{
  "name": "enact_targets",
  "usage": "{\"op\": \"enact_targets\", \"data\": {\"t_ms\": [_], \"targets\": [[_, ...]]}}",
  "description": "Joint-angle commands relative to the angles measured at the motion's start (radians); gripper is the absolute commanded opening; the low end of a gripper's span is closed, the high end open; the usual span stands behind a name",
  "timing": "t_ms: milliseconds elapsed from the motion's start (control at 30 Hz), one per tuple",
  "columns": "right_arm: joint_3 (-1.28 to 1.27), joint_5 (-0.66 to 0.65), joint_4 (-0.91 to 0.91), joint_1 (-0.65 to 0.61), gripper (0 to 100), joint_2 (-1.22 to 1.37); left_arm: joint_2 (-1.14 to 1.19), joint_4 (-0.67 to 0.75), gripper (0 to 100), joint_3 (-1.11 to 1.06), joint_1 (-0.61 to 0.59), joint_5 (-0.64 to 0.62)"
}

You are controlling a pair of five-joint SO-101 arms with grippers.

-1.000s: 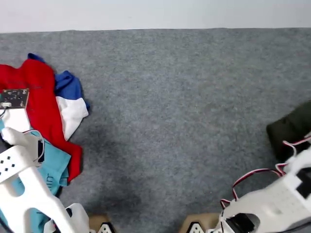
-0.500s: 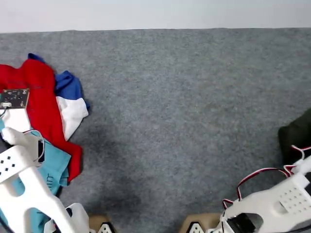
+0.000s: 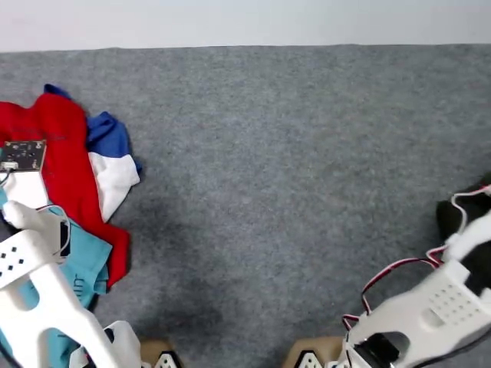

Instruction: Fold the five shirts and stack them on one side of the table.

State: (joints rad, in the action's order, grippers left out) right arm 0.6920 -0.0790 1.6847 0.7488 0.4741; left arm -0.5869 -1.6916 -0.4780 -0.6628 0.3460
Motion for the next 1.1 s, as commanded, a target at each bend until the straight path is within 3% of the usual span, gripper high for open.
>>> {"op": "enact_targets", "data": {"t_ms": [0, 200, 500, 733, 867, 1067], "targets": [[0.054, 0.011, 0.030, -0.019, 23.8, -0.005, -0.020, 0.011, 0, 0.005, 0.005, 0.008], [0.054, -0.057, -0.044, -0.025, 0.9, 0.016, -0.020, 0.011, 0, 0.005, 0.005, 0.008], [0.055, -0.061, -0.120, -0.027, 1.0, 0.252, -0.018, 0.011, 0, 0.005, 0.005, 0.008], [0.054, -0.068, -0.107, -0.176, 1.0, 0.407, -0.018, 0.025, 0, 0.005, 0.006, 0.006], [0.058, -0.066, -0.107, -0.228, 1.0, 0.398, -0.018, 0.023, 0, 0.005, 0.006, 0.006], [0.058, -0.072, -0.088, -0.189, 1.0, 0.272, -0.018, 0.023, 0, 0.005, 0.006, 0.006]]}}
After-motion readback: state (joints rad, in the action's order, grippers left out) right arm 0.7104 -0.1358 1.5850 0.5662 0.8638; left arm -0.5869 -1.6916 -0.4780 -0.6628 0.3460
